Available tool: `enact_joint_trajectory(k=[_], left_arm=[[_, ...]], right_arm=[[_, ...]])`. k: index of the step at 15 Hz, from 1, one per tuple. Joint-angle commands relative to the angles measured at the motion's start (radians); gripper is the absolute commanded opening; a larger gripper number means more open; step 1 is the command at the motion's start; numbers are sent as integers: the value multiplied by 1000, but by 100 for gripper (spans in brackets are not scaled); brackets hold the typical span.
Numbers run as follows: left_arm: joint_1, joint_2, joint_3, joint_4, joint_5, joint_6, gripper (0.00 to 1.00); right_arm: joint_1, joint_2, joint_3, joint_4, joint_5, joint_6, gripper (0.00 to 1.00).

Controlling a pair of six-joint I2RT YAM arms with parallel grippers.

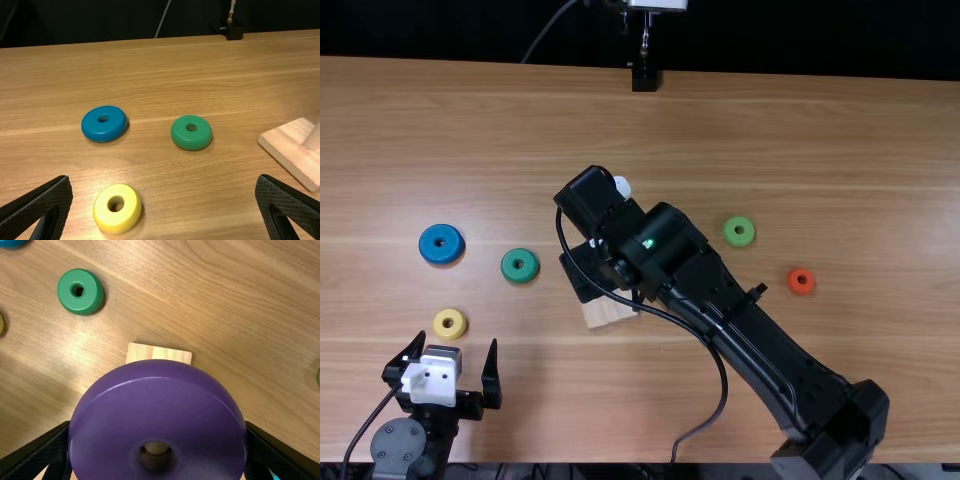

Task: Build the Hanoi tower: stack the rings onto the peg from bottom to top in this color order: purple, dark blue, light blue, dark green, light green, yellow, orange.

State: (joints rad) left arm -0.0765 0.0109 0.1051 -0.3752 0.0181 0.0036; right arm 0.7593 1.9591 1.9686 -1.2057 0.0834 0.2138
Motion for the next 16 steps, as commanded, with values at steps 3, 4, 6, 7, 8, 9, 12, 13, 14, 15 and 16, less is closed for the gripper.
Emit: enact_joint_trajectory(k=[3,4,6,7,8,9,12,13,14,15,16], left_arm=[[9,-11,-105,-79,2,13,100],[9,-11,-105,-79,2,13,100],[9,-11,-105,-79,0,13,100],[9,-11,-105,-79,0,13,100],[9,-11,-105,-79,0,13,100],[9,-11,-105,-79,0,13,100],[9,-11,-105,-79,0,13,100],[9,-11,-105,-79,0,13,100],[9,-11,-105,-79,0,13,100],[9,-11,-105,-79,0,13,100],[11,-11,-105,-79,0,13,100]], right_arm=[[0,12,3,-14,14,-2,48],[0,12,-2,-16,14,-2,54],[0,11,-10,-36,14,-6,56],[0,11,-10,-58,14,-8,56],[0,11,-10,-75,14,-9,56],[0,11,-10,-80,12,-9,63],[0,11,-16,-80,14,-4,79],[2,11,-24,-80,14,-4,80],[2,9,-31,-80,14,-4,80],[2,9,-36,-80,12,-2,81],[2,9,-40,-78,12,-2,85]])
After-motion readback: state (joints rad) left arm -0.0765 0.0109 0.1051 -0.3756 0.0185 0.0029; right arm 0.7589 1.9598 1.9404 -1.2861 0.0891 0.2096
